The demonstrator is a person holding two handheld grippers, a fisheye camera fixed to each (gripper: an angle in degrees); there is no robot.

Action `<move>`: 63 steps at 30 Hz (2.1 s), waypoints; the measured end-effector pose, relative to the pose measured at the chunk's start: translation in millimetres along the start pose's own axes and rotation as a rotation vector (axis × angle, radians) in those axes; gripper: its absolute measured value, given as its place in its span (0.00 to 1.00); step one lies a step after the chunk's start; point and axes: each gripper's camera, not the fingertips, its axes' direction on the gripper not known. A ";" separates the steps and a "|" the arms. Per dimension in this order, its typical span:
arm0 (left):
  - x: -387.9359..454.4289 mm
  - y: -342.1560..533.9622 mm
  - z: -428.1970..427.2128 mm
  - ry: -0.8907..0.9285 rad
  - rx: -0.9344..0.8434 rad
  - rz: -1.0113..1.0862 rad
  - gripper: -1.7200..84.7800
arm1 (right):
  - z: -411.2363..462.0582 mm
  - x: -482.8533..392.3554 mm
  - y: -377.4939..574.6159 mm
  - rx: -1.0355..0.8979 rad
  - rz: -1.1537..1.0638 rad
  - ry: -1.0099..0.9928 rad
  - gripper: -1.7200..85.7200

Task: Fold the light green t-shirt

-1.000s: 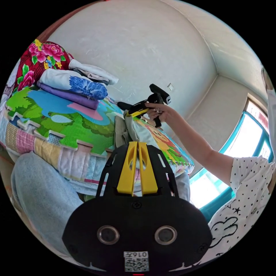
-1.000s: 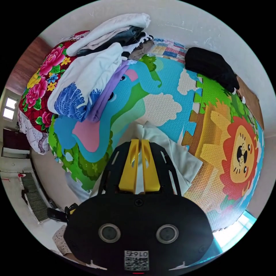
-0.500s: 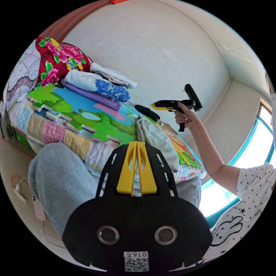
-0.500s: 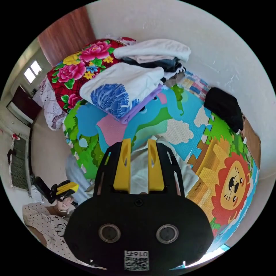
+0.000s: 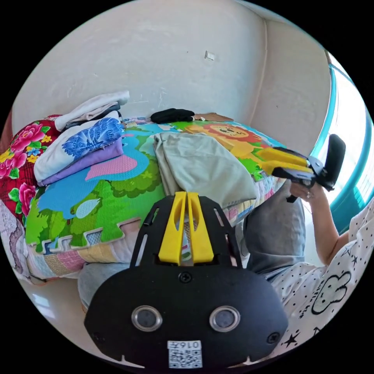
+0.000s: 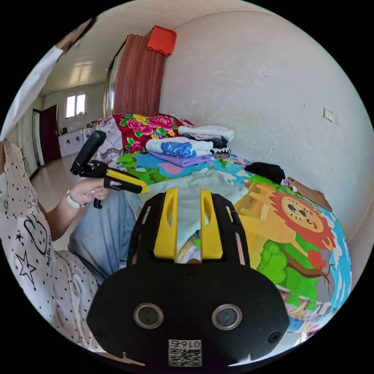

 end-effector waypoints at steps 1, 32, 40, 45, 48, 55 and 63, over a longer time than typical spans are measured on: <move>-1.5 1.7 -1.4 0.008 0.011 -0.004 0.01 | 3.7 -15.4 14.5 -0.038 -0.047 0.008 0.13; -64.6 88.4 3.4 0.147 0.037 -0.225 0.01 | 38.2 -1.4 -26.2 0.055 -0.052 0.131 0.12; -70.3 103.6 -4.6 0.183 0.076 -0.261 0.01 | 188.7 86.2 -201.8 -0.281 -0.146 -0.154 0.13; -66.2 106.1 -8.2 0.177 0.075 -0.232 0.01 | 294.3 117.3 -251.8 -0.502 -0.167 -0.169 0.13; -66.5 108.7 -10.2 0.186 0.080 -0.224 0.01 | 337.7 141.5 -264.4 -0.614 -0.105 -0.222 0.10; -64.5 112.7 -22.1 0.169 0.094 -0.203 0.01 | 321.8 162.5 -306.4 -0.515 -0.136 -0.237 0.02; -70.9 115.2 -24.3 0.170 0.093 -0.254 0.01 | 314.5 167.6 -364.9 -0.447 -0.201 -0.280 0.02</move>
